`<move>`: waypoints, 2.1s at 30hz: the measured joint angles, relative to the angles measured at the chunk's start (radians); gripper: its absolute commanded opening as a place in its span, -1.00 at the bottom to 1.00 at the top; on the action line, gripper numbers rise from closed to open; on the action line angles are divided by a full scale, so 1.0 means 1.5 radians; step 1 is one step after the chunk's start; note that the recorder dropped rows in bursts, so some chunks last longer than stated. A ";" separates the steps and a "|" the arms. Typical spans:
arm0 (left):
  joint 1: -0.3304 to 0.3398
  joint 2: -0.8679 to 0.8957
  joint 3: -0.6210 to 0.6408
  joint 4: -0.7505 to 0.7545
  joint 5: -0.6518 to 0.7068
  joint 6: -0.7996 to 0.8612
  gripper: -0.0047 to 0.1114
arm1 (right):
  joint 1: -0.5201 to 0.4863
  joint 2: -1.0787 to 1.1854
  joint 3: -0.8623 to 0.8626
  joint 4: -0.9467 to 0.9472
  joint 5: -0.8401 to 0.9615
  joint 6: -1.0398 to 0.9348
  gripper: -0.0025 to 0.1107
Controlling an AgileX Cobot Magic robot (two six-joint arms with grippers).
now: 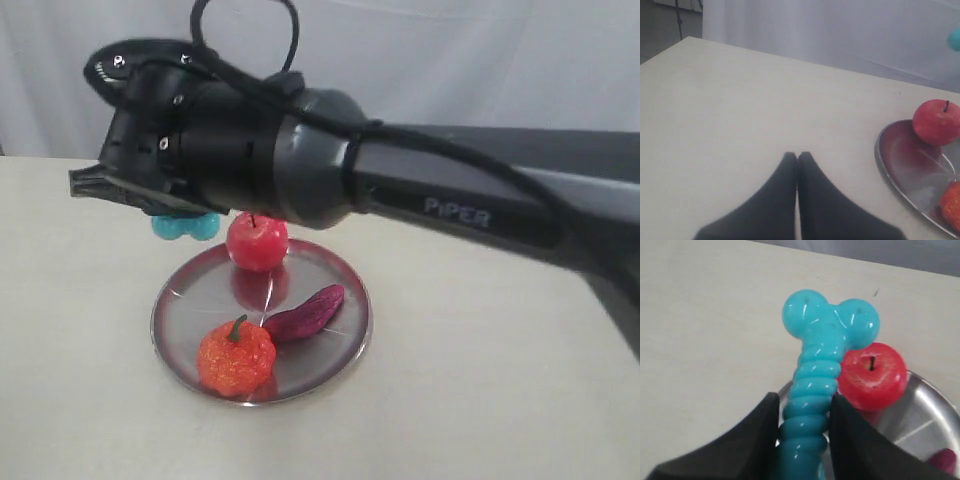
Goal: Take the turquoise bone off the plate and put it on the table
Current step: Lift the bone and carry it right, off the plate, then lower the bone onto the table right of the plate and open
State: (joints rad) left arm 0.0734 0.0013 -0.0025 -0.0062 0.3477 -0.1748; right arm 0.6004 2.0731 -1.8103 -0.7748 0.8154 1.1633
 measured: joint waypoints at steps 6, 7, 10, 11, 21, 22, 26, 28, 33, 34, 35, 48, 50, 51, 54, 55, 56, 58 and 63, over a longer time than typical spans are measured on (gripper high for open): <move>0.000 0.000 0.000 0.000 0.000 0.000 -0.92 | 0.000 -0.071 0.000 0.042 0.184 -0.163 -0.95; 0.000 0.000 0.000 0.000 0.000 0.000 -0.92 | 0.000 -0.084 0.002 0.047 0.199 -0.179 -0.95; 0.000 0.000 0.000 0.000 0.000 0.000 -0.92 | -0.001 -0.129 0.043 0.050 0.205 -0.192 -0.95; 0.000 0.000 0.000 0.000 0.000 0.000 -0.92 | -0.003 -0.141 0.058 0.050 0.205 -0.192 -0.95; 0.000 0.000 0.000 0.000 0.000 0.000 -0.92 | -0.121 -0.324 0.366 0.050 0.074 -0.133 -0.95; 0.000 0.000 0.000 0.000 0.000 0.000 -0.92 | -0.134 -0.336 0.396 0.049 0.049 -0.123 -0.95; 0.000 0.000 0.000 0.000 0.000 0.000 -0.92 | -0.185 -0.362 0.507 0.049 -0.055 -0.072 -0.95; 0.000 0.000 0.000 0.000 0.000 0.000 -0.92 | -0.216 -0.363 0.558 0.046 -0.120 -0.054 -0.95; 0.000 0.000 0.000 0.000 0.000 0.000 -0.92 | -0.281 -0.359 0.640 0.012 -0.259 -0.024 -0.95; 0.000 0.000 0.000 0.000 0.000 0.000 -0.92 | -0.292 -0.352 0.647 0.009 -0.275 -0.019 -0.95; 0.000 0.000 0.000 0.000 0.000 0.000 -0.92 | -0.307 -0.339 0.653 -0.001 -0.292 -0.012 -0.95; 0.000 0.000 0.000 0.000 0.000 0.000 -0.92 | -0.317 -0.136 0.573 -0.070 -0.373 0.012 -0.95; 0.000 0.000 0.000 0.000 0.000 0.000 -0.92 | -0.317 -0.117 0.559 -0.070 -0.358 0.012 -0.95; 0.000 0.000 0.000 0.000 0.000 0.000 -0.92 | -0.317 -0.112 0.555 -0.071 -0.354 0.012 -0.95; 0.000 0.000 0.000 0.000 0.000 0.000 -0.92 | -0.317 -0.107 0.553 -0.074 -0.351 0.012 -0.95; 0.000 0.000 0.000 0.000 0.000 0.000 -0.92 | -0.317 -0.107 0.553 -0.075 -0.350 0.012 -0.95; 0.000 0.000 0.000 0.000 0.000 0.000 -0.92 | -0.317 -0.107 0.553 -0.075 -0.350 0.012 -0.95; 0.000 0.000 0.000 0.000 0.000 0.000 -0.92 | -0.317 -0.107 0.553 -0.077 -0.350 0.012 -0.95; 0.000 0.000 0.000 0.000 0.000 0.000 -0.92 | -0.317 -0.107 0.553 -0.077 -0.350 0.012 -0.95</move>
State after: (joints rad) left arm 0.0734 0.0013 -0.0025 -0.0062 0.3477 -0.1748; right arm 0.1243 1.9133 -0.9805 -0.8900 0.2898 1.1820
